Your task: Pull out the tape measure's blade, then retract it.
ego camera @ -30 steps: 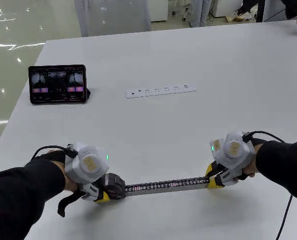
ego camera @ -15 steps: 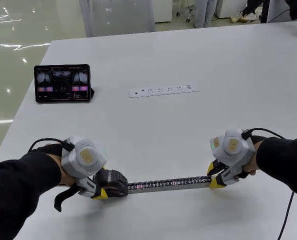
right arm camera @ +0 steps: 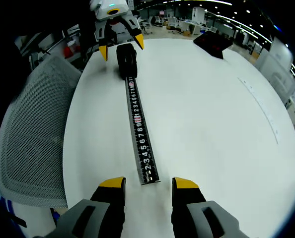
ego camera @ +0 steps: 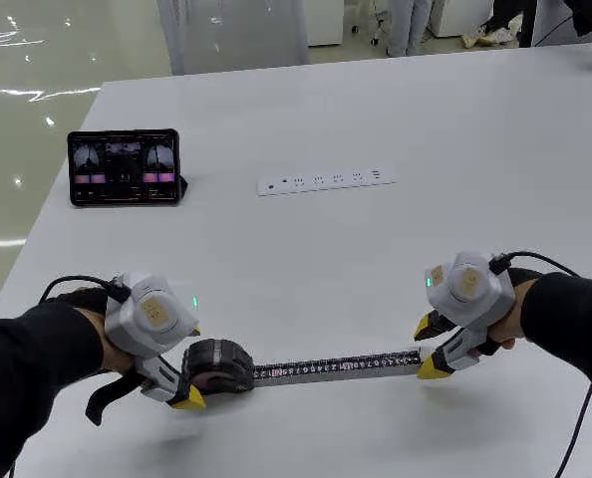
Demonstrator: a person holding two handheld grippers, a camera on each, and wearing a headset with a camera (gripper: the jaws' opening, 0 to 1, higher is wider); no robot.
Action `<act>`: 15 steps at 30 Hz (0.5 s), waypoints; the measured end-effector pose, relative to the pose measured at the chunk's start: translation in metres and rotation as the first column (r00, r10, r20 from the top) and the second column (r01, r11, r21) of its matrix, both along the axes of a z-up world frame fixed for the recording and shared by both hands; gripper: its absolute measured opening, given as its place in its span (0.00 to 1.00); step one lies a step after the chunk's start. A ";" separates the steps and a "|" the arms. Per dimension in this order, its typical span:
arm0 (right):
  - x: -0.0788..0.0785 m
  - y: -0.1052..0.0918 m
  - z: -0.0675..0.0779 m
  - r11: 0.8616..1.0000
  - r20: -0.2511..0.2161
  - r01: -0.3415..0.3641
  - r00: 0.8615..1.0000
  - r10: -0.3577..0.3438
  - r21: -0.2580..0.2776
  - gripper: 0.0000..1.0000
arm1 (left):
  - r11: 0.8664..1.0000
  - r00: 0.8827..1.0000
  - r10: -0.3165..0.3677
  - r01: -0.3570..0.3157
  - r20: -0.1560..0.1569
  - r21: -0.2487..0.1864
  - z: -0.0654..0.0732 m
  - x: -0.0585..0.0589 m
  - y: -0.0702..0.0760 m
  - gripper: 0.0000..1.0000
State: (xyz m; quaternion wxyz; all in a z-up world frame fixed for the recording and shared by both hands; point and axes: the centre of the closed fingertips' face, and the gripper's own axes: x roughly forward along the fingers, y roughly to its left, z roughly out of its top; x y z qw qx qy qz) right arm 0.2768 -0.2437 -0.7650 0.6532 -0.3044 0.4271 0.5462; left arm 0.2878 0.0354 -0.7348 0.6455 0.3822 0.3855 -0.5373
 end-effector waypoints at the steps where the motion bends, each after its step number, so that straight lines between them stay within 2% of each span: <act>1: -0.001 0.001 0.000 1.000 -0.008 0.010 1.000 -0.010 0.008 0.37 | 1.000 1.000 0.005 -0.005 -0.004 -0.001 0.000 0.000 0.001 0.62; 3: -0.004 0.002 0.002 0.999 -0.011 0.028 1.000 -0.027 0.022 0.42 | 1.000 1.000 0.009 -0.009 -0.008 -0.005 0.000 -0.001 0.002 0.63; 6: -0.009 0.003 0.003 0.999 -0.009 0.032 0.999 -0.031 0.029 0.45 | 0.998 0.999 0.028 -0.030 -0.028 -0.047 0.002 -0.005 -0.001 0.66; 9: -0.014 0.004 0.001 0.999 -0.020 0.035 0.999 -0.034 0.040 0.48 | 0.996 0.998 0.057 -0.059 -0.035 -0.071 0.002 -0.006 -0.002 0.70; 13: -0.016 0.004 0.002 0.998 -0.015 0.051 0.999 -0.050 0.048 0.52 | 0.994 0.996 0.069 -0.073 -0.048 -0.084 0.001 -0.011 -0.003 0.74; 15: -0.017 0.005 0.005 0.996 -0.013 0.059 0.998 -0.058 0.068 0.55 | 0.992 0.995 0.082 -0.087 -0.058 -0.091 -0.001 -0.013 -0.002 0.76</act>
